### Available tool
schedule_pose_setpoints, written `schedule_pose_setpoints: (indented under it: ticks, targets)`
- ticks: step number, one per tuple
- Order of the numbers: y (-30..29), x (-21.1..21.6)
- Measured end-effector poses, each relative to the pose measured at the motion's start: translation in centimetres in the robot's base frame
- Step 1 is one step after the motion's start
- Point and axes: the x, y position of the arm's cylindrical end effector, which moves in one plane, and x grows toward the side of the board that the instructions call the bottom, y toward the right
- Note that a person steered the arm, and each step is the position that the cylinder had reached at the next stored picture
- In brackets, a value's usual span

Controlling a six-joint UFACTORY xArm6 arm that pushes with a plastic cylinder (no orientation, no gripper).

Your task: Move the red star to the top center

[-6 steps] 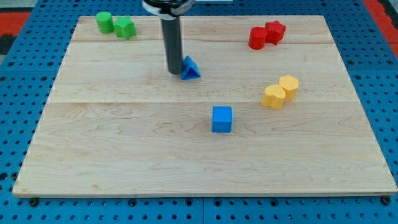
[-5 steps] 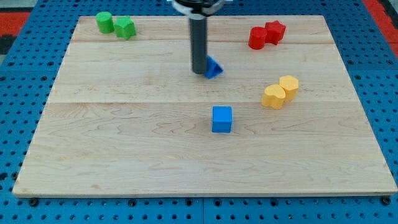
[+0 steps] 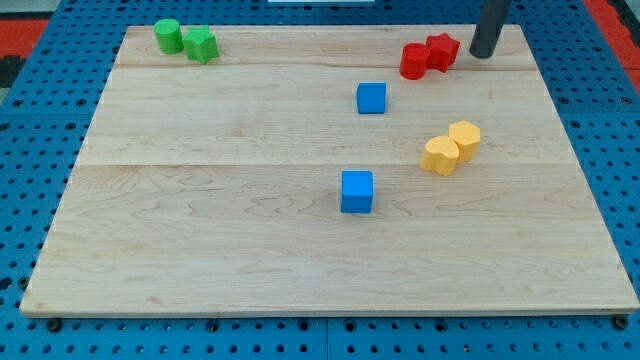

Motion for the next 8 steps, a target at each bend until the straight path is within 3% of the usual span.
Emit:
schedule_pose_setpoints:
  ticks: [2,3,4,5,7,8]
  targets:
    - [-15.5,-2.9]
    - [-13.2,-3.8]
    - [-3.8,-3.2]
    - [-3.5,1.9]
    - [-17.2,0.3]
    - [-12.9,0.0]
